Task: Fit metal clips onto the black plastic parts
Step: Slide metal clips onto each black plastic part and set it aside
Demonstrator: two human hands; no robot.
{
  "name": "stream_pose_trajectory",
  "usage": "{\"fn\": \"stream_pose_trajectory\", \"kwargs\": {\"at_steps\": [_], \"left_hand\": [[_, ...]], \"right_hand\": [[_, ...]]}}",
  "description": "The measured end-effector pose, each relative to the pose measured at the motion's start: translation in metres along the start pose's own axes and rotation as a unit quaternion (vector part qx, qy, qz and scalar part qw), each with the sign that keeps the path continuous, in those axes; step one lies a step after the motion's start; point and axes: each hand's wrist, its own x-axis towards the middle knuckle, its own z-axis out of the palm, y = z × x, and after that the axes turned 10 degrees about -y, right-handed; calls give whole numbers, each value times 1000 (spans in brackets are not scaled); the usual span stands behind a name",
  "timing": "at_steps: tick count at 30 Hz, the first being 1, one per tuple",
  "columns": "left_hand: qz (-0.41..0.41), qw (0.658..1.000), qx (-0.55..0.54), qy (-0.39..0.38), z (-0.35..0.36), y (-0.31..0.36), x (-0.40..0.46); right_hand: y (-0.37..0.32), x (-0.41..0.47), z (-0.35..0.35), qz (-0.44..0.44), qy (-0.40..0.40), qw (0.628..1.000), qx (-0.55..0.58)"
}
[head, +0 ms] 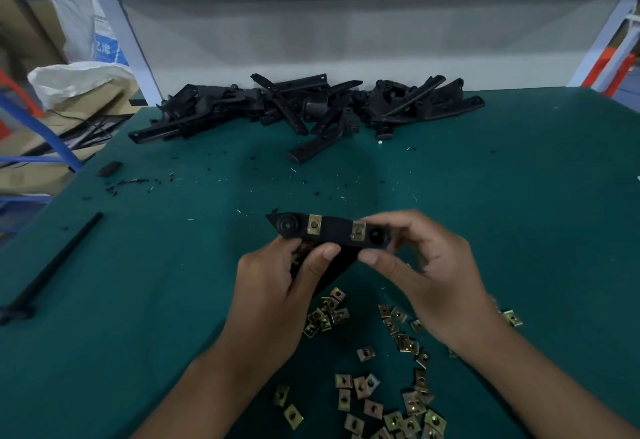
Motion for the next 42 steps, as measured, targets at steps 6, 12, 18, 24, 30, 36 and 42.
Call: {"fn": "stream_pose_trajectory", "kwargs": {"at_steps": [6,12,18,24,30,36,42], "left_hand": [[-19,982,-184,-22,1,1,-2],[-6,986,-167,-3,3,-1,-3],[-22,984,-178,-12,3,0,-3],[-8,983,-182,-21,-4,20,-6],[33,974,-174,-140,25,83,-9],[108,939,-144,-294,114,159,-28],[140,874,-205,-417,212,247,-75]], "right_hand": [[1,3,-5,-4,33,999,39],[2,5,-7,-15,28,998,62],[0,3,-10,3,31,998,52],[-29,-10,-31,-5,15,1000,-7],[-62,-94,-80,18,107,993,-56],[-87,-220,-130,113,269,946,-141],[-104,-349,-167,214,407,872,-169]]}}
